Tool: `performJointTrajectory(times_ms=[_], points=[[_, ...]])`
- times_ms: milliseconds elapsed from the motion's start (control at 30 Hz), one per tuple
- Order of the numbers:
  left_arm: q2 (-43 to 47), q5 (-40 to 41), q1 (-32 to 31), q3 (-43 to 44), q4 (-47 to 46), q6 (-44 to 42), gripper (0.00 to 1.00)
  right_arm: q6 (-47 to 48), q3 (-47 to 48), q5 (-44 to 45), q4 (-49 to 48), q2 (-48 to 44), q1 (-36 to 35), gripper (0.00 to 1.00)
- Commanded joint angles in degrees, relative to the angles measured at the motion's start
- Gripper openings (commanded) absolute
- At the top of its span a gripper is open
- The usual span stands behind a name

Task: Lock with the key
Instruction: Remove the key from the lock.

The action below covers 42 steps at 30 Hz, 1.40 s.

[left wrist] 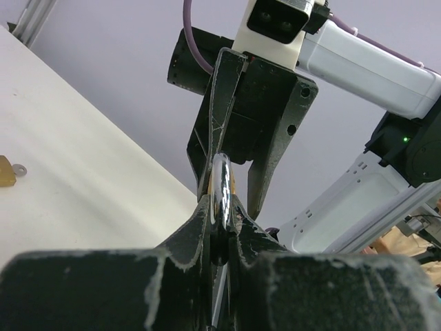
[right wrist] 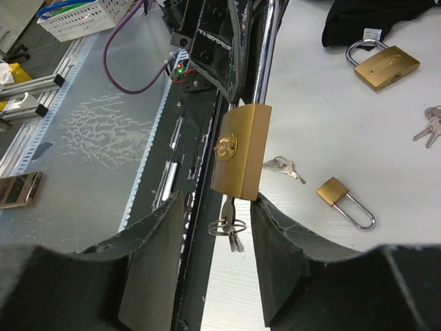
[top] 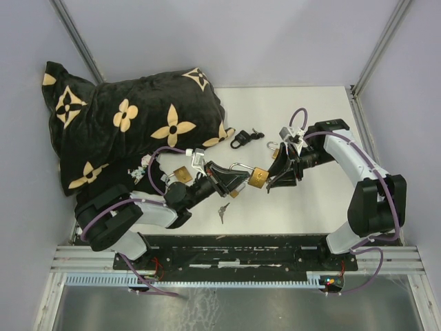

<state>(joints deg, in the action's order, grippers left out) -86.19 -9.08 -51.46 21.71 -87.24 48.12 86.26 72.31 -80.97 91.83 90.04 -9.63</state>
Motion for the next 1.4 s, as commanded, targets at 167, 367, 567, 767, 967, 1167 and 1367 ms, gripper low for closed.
performJointTrajectory(times_ms=[167, 367, 567, 767, 967, 1167, 1367], points=[[4.00, 0.47, 0.31, 1.67, -11.88, -0.67, 0.03, 2.20, 2.28, -1.32, 9.03, 1.29, 0.19, 0.52], [4.16, 0.49, 0.36, 1.75, -11.86, -1.09, 0.03, 2.07, 2.20, -1.43, 9.00, 1.40, 0.15, 0.50], [3.30, 0.40, 0.36, 1.69, -11.90, -1.01, 0.03, 1.62, 2.00, -2.88, 9.02, 0.13, 0.16, 0.47], [2.60, 0.27, 0.32, 1.82, -11.84, -0.96, 0.03, 1.00, 2.00, -3.34, 9.06, 0.05, 0.16, 0.45], [2.11, 0.08, 0.32, 1.96, -11.85, -1.14, 0.03, 0.72, 2.20, -3.34, 8.99, 0.31, 0.12, 0.37], [2.44, -0.45, 0.31, 1.60, -11.89, -3.54, 0.03, 0.08, 2.73, -2.62, 9.03, 1.10, 0.21, 0.12], [6.21, -1.93, 0.53, 1.02, -11.83, -12.08, 0.03, -0.20, 3.51, -1.48, 9.03, 2.19, 0.22, 0.01]])
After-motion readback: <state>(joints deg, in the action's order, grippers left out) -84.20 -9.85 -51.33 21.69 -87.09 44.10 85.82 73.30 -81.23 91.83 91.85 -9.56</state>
